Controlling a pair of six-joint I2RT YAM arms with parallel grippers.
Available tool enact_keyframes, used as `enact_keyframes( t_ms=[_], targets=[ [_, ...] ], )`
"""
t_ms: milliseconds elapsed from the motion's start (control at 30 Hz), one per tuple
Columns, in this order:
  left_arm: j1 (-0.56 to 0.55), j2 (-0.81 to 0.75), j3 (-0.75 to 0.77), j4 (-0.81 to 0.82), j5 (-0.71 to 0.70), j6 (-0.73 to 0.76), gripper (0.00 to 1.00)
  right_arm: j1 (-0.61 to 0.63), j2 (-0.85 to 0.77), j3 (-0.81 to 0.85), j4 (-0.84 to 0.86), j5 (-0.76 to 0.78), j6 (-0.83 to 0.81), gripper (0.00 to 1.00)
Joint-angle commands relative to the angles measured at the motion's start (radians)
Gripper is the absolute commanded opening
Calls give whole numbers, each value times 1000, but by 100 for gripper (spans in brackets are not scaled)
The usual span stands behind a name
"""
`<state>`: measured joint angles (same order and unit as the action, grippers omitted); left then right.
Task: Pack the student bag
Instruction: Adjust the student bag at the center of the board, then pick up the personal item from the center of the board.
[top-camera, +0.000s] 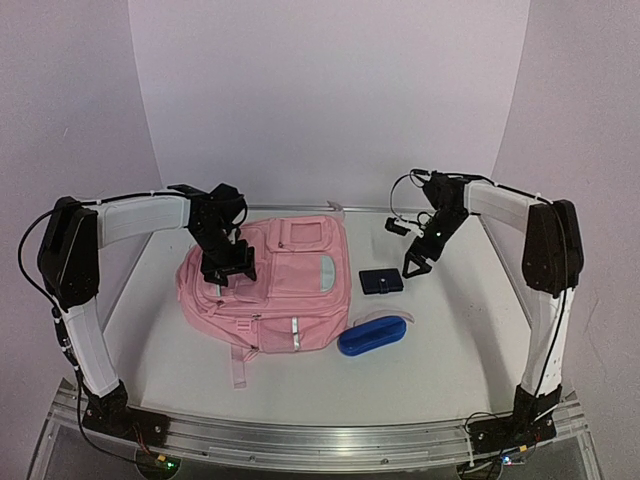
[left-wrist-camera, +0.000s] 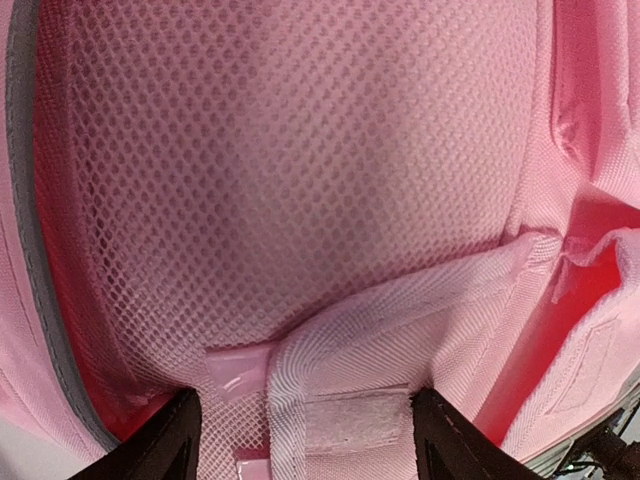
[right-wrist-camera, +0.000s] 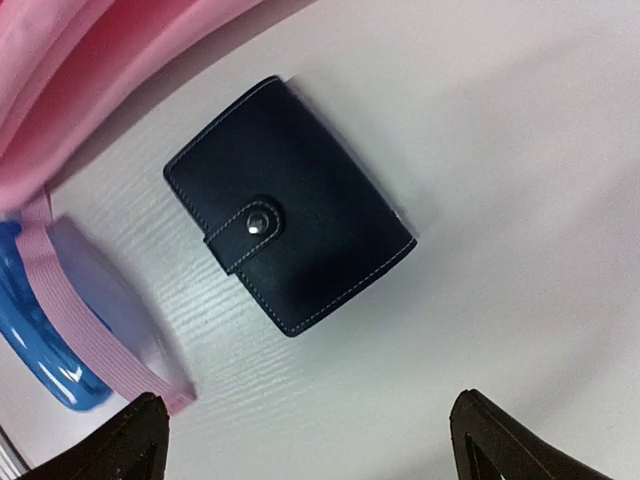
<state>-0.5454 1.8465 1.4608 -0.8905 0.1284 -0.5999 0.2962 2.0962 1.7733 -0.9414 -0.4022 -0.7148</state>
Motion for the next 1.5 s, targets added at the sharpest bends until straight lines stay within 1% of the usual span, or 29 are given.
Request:
enact_keyframes(
  t_ms=[0,100,167,233,333,400,567,667,767,900,1000,1200,1300,1367,1467],
  targets=[
    [7,16,31,-60,33,26,75,18,48,75,-49,14,-437,98],
    [7,19,49,-78,32,25,77,19,109,135,-48,-28,-549,98],
    [7,17,60,-93,29,23,78,23,156,177,-50,-40,-587,98],
    [7,12,68,-104,25,18,82,28,198,210,-52,-38,-615,98],
    [7,1,75,-113,23,9,85,39,233,218,-54,-25,-663,98],
    [7,-8,76,-117,23,5,91,44,255,224,-54,-20,-683,98],
    [7,-22,75,-127,17,-8,94,46,309,249,-62,-9,-682,98],
    [7,-29,81,-135,5,-11,94,47,318,230,-64,0,-691,94],
    [7,-34,91,-140,-9,-11,95,49,316,206,-62,12,-682,86],
    [7,-63,112,-116,-9,-6,96,49,295,181,-62,16,-656,67],
    [7,-95,135,-95,-15,-2,97,49,269,156,-62,12,-648,60],
    [7,-157,220,-80,-30,9,98,35,180,180,-72,-29,-553,55],
    [7,-153,279,-76,2,4,98,24,112,186,-82,-71,-514,55],
    [7,-134,308,-55,70,-4,96,22,57,186,-94,-105,-495,55],
    [6,-93,325,20,227,-38,91,23,-18,195,-102,-178,-442,56]
  ],
)
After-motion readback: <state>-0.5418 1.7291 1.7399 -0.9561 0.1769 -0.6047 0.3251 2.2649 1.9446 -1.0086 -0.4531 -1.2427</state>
